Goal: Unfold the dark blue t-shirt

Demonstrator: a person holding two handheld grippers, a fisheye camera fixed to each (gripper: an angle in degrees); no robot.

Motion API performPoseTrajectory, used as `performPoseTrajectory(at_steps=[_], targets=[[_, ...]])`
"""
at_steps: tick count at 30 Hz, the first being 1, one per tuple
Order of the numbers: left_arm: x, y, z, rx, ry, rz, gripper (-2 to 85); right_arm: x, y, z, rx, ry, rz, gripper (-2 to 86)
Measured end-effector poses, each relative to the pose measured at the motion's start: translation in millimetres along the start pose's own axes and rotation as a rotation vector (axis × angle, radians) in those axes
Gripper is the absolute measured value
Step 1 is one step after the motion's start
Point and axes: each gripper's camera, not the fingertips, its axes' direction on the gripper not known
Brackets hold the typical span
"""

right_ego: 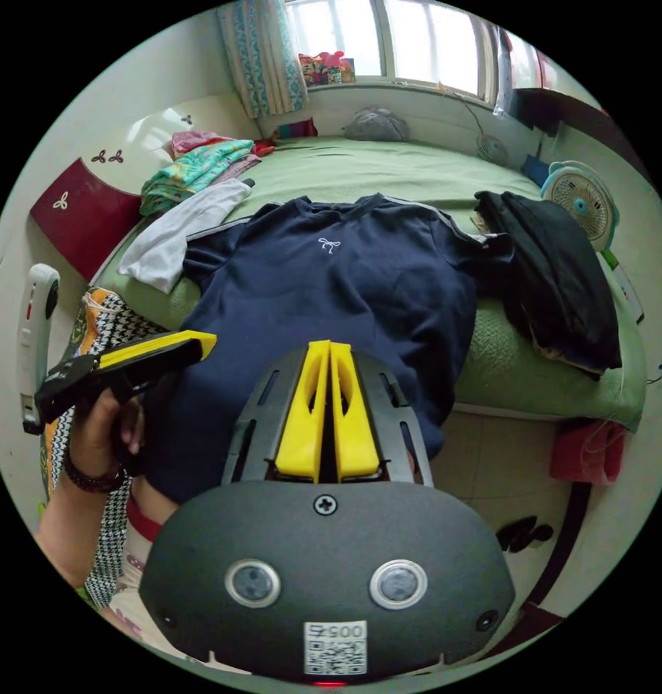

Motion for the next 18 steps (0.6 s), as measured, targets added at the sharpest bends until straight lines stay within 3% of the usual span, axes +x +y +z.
performPoseTrajectory(at_steps=[10, 18], targets=[[-5, -19, 17, -0.037, -0.003, 0.031, -0.7, -46, 6, 15, 0.037, 0.281, -0.221, -1.0], [2, -22, 25, -0.045, -0.063, 0.032, -0.7, -41, -1, 22, 0.018, 0.210, -0.200, -1.0]])
